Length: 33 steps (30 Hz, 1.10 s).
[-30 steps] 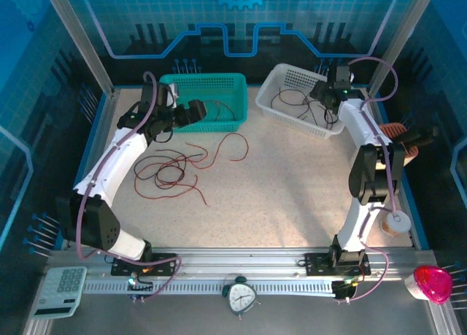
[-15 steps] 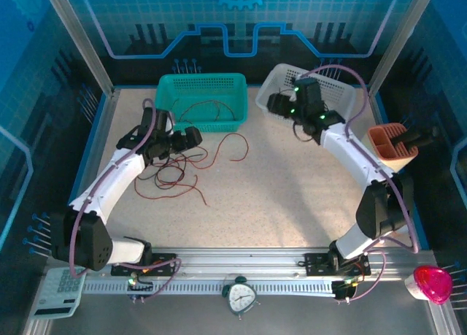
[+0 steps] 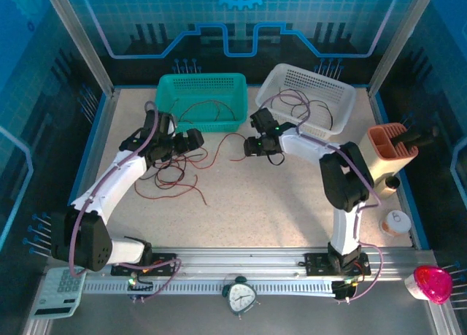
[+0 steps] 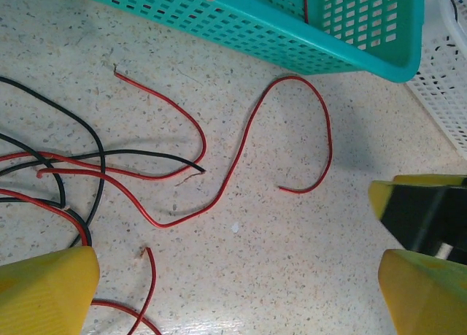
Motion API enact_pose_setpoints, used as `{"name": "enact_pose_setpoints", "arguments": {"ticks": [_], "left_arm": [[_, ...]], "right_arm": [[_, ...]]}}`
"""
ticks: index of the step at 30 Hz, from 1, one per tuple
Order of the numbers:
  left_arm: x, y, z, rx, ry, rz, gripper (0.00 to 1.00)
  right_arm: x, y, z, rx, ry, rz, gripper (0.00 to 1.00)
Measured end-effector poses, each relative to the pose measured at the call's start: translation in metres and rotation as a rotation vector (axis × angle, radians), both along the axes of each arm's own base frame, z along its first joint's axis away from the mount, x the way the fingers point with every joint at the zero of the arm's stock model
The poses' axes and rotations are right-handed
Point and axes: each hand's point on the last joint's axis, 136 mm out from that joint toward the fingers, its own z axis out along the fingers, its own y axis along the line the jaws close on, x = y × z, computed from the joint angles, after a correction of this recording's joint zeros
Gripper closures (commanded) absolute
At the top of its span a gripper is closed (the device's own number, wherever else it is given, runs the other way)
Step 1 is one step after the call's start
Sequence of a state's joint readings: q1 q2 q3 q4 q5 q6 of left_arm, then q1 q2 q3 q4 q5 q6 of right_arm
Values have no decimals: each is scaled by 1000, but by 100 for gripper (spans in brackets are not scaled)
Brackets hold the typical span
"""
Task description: Untangle the cables
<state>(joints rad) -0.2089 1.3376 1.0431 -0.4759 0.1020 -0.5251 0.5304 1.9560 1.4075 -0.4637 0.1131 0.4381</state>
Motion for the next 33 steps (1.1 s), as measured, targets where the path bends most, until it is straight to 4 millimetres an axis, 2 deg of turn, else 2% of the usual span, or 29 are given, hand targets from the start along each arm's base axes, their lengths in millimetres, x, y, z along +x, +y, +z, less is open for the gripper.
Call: {"name": "enact_pose_setpoints", "arguments": {"ticks": [5, 22, 30, 33], "left_arm": [[-1, 0, -4, 1, 6, 0, 1], [1, -1, -7, -3, -9, -2, 1], [3, -1, -5, -5, -19, -2, 1], [3, -2, -4, -6, -22, -2, 1]], "right_arm": [[5, 6, -16, -48, 30, 12, 52], [19, 22, -33, -77, 60, 4, 53], [17, 23, -43, -120, 67, 2, 65], [17, 21, -44, -129, 66, -11, 75]]}}
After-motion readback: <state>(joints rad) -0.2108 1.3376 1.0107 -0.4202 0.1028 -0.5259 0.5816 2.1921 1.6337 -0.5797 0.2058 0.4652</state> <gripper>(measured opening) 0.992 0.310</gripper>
